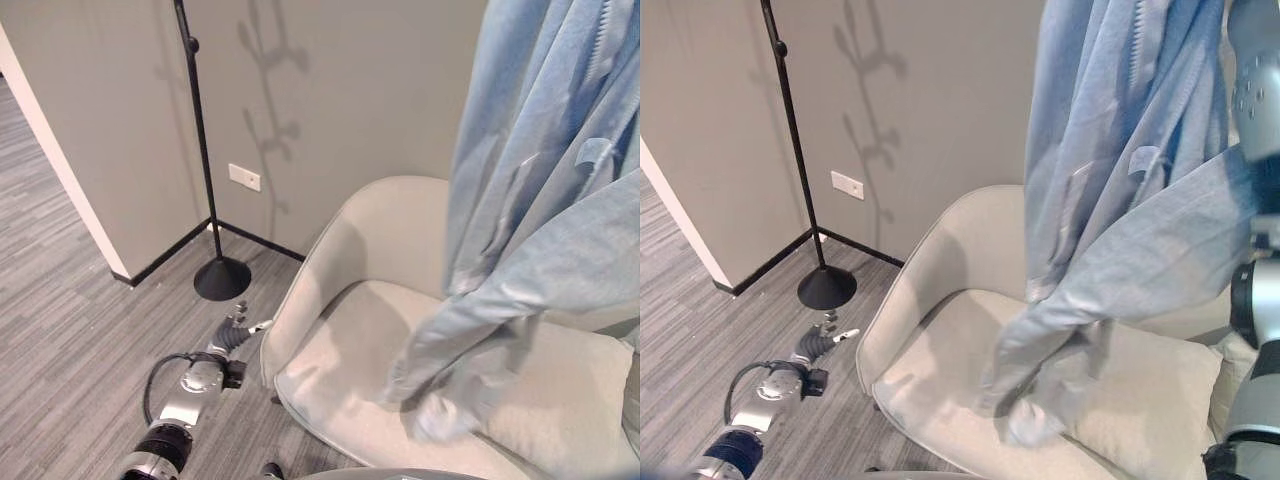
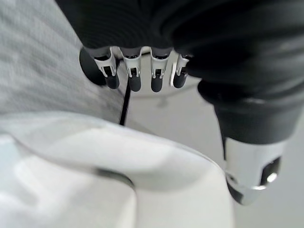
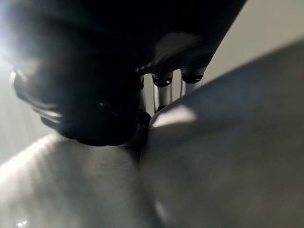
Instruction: Hang the clothes on the sofa on the clothes rack.
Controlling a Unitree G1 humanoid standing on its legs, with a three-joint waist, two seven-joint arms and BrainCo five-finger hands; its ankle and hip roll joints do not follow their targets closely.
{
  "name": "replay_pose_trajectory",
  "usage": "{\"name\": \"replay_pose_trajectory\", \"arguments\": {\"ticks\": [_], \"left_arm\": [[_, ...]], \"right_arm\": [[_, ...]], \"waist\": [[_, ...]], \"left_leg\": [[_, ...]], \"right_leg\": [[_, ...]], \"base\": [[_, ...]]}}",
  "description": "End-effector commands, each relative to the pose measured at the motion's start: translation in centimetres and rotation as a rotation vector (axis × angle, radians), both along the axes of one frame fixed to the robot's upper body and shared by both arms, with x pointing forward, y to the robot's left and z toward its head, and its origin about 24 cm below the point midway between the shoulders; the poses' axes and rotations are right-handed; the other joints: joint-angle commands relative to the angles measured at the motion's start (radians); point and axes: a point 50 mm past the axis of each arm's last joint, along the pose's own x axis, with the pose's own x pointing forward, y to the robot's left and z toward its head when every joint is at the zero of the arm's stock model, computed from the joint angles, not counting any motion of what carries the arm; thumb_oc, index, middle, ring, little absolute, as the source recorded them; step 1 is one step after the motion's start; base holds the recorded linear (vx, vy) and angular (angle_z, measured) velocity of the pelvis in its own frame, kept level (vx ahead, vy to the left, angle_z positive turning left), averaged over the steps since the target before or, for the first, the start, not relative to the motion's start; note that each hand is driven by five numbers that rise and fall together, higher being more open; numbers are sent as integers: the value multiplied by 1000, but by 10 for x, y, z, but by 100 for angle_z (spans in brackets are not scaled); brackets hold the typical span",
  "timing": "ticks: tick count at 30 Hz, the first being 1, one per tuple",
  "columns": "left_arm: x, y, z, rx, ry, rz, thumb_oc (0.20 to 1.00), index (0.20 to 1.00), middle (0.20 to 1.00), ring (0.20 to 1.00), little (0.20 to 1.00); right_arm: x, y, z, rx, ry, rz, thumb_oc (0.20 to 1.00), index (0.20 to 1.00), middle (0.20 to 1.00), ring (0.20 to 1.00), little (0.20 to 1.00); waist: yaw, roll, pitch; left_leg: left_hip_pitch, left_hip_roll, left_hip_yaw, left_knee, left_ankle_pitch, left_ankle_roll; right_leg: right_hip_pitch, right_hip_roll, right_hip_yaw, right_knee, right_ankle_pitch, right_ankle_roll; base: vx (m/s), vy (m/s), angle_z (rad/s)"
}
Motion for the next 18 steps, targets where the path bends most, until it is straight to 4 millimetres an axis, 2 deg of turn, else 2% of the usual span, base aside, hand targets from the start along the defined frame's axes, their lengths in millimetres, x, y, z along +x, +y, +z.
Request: {"name": "replay_pose_trajectory", "arguments": {"ticks": [1,2,3,4,5,7,8,9,11,12,15,18], "left_arm": [[32,1,48,15,-261,0,1000,1000,1000,1000,1000],[42,-3,61,33,-323,-12,1000,1000,1000,1000,1000],[61,-11,81,77,-412,-29,1000,1000,1000,1000,1000],[63,-12,82,76,-417,-28,1000,1000,1000,1000,1000],[79,-25,98,81,-486,-49,1000,1000,1000,1000,1000],[93,-49,108,43,-520,-104,1000,1000,1000,1000,1000],[97,-72,111,-37,-526,-149,1000,1000,1000,1000,1000],[100,-84,114,-80,-535,-179,1000,1000,1000,1000,1000],[99,-126,128,-238,-568,-293,1000,1000,1000,1000,1000],[91,-163,141,-358,-596,-425,1000,1000,1000,1000,1000],[71,-207,163,-503,-636,-622,1000,1000,1000,1000,1000],[59,-230,171,-581,-628,-732,1000,1000,1000,1000,1000]], "right_arm": [[-22,-6,33,70,-113,10,200,200,200,200,200],[-21,-2,36,70,-111,14,200,200,200,200,200],[-15,11,38,55,-99,42,200,200,200,200,200],[-16,11,40,53,-103,42,200,200,200,200,200],[-9,30,39,35,-93,84,200,200,200,200,200],[-3,51,41,8,-86,124,200,200,200,200,200],[-1,67,42,-11,-85,156,200,200,200,200,200],[2,76,42,-11,-76,177,200,200,200,200,200],[8,99,40,-29,-51,220,200,200,200,200,200],[12,121,35,-53,-36,271,200,200,200,200,200],[15,150,25,-77,-23,334,200,200,200,200,200],[17,170,17,-79,-7,374,200,200,200,200,200]], "waist": [[-2,13,35],[-6,10,30],[-18,6,18],[-16,8,22],[-31,4,11],[-42,4,6],[-46,7,6],[-49,9,5],[-53,13,5],[-56,17,6],[-62,23,7],[-68,28,5]], "left_leg": [[33,126,9,-67,126,-195],[43,125,13,-72,125,-195],[60,123,19,-76,123,-194],[62,122,20,-77,123,-194],[76,122,30,-79,119,-192],[87,120,39,-79,116,-189],[93,119,44,-79,113,-186],[97,119,46,-79,112,-185],[100,116,46,-79,112,-182],[102,116,42,-79,111,-180],[103,119,42,-79,113,-178],[105,122,46,-80,114,-178]], "right_leg": [[-34,14,-12,-58,202,-18],[-33,14,-8,-49,200,-18],[-32,15,-1,-35,195,-18],[-32,13,1,-33,193,-18],[-35,13,8,-20,195,-18],[-42,12,13,-2,193,-18],[-46,10,18,4,193,-18],[-49,10,21,8,194,-18],[-52,8,22,7,199,-18],[-51,8,20,6,204,-18],[-50,10,18,-2,208,-18],[-52,13,21,-7,204,-18]], "base": [[11,6,-4],[16,8,-7],[20,9,-6],[13,9,-3],[-4,9,-3],[-11,6,-14],[-13,0,-26],[-18,2,-19],[-18,-6,-8],[-18,-22,-5],[-8,-10,0],[-43,-10,-8]]}}
